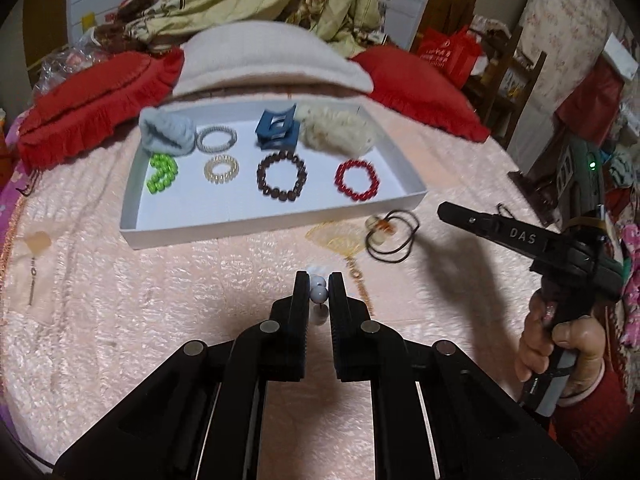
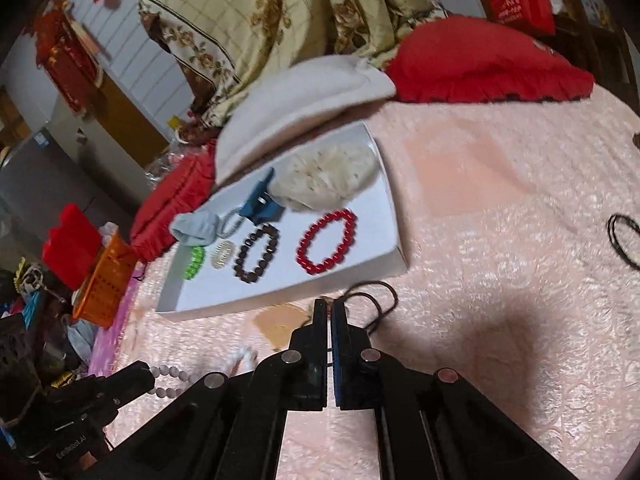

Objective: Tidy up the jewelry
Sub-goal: 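Grasp the white pearl strand with left tool while right grasps the black-cord pendant, then lift the pearl strand with left tool while right lifts the pendant toward the box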

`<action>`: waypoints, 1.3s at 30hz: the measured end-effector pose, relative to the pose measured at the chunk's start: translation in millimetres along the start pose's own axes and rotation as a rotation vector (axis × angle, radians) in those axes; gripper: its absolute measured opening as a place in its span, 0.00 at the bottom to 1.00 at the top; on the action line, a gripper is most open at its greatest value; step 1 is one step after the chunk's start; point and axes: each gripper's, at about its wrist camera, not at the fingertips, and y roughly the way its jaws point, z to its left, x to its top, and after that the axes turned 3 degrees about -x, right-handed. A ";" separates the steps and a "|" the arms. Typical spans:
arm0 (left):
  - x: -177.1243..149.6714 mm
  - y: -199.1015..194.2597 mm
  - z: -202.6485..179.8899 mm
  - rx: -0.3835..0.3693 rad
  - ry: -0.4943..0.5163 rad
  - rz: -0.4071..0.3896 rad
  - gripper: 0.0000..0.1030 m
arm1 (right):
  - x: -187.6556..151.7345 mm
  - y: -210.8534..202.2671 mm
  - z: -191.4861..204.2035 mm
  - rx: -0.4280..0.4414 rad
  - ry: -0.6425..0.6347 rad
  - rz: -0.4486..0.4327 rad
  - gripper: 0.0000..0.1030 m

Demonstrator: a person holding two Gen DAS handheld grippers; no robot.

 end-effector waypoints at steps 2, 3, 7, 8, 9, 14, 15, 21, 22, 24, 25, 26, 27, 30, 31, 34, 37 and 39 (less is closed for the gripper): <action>-0.6 -7.7 -1.4 0.001 0.001 -0.015 0.08 | 0.1 -0.1 4.2 -0.025 -0.043 0.004 0.02; -0.6 -9.5 -0.6 0.001 0.000 -0.020 0.08 | -0.9 1.3 5.2 -0.048 -0.063 0.009 0.02; -6.3 -13.8 2.5 0.003 -0.011 -0.024 0.08 | -13.2 16.3 6.3 -0.083 -0.104 0.072 0.14; -8.1 -13.6 4.9 0.005 -0.017 -0.022 0.08 | -15.9 18.2 7.1 -0.085 -0.114 0.076 0.26; -10.3 -12.8 8.2 0.009 -0.026 -0.018 0.08 | -18.2 19.5 7.7 -0.084 -0.122 0.077 0.32; -18.7 -4.7 28.6 0.027 -0.085 0.011 0.08 | -25.5 31.9 26.6 -0.075 -0.213 0.087 0.35; -20.1 -3.8 33.2 0.030 -0.098 0.015 0.08 | -26.2 36.4 32.3 -0.081 -0.240 0.093 0.35; -25.5 -11.4 43.0 0.034 -0.124 0.006 0.08 | -27.1 74.3 50.7 -0.127 -0.312 0.150 0.35; -25.7 -13.0 42.9 0.036 -0.124 0.004 0.08 | -26.1 76.8 53.4 -0.139 -0.328 0.129 0.35; -25.6 -16.3 42.6 0.037 -0.120 0.000 0.08 | -24.5 80.3 56.0 -0.153 -0.336 0.127 0.32; -25.3 -18.7 42.0 0.039 -0.118 -0.005 0.08 | -22.8 81.8 56.1 -0.174 -0.335 0.131 0.18; -24.7 -21.2 41.8 0.038 -0.118 -0.009 0.08 | -21.5 82.3 54.9 -0.178 -0.332 0.138 0.12; -24.1 -23.7 41.3 0.036 -0.119 -0.014 0.08 | -19.5 81.7 52.1 -0.167 -0.319 0.146 0.11; -21.4 -33.6 39.4 0.031 -0.124 -0.039 0.08 | -15.0 73.5 36.5 -0.107 -0.237 0.168 0.00; -20.3 -35.5 38.8 0.027 -0.126 -0.043 0.08 | -13.5 67.8 29.6 -0.075 -0.197 0.168 0.00; -16.6 -44.6 35.9 0.014 -0.127 -0.060 0.08 | -10.9 50.8 19.4 -0.016 -0.134 0.150 0.00; -13.9 -53.2 31.2 0.015 -0.121 -0.077 0.08 | -6.9 32.4 15.6 0.019 -0.110 0.121 0.00; -13.4 -57.5 27.5 0.017 -0.115 -0.085 0.08 | -6.1 22.9 19.4 0.001 -0.141 0.089 0.00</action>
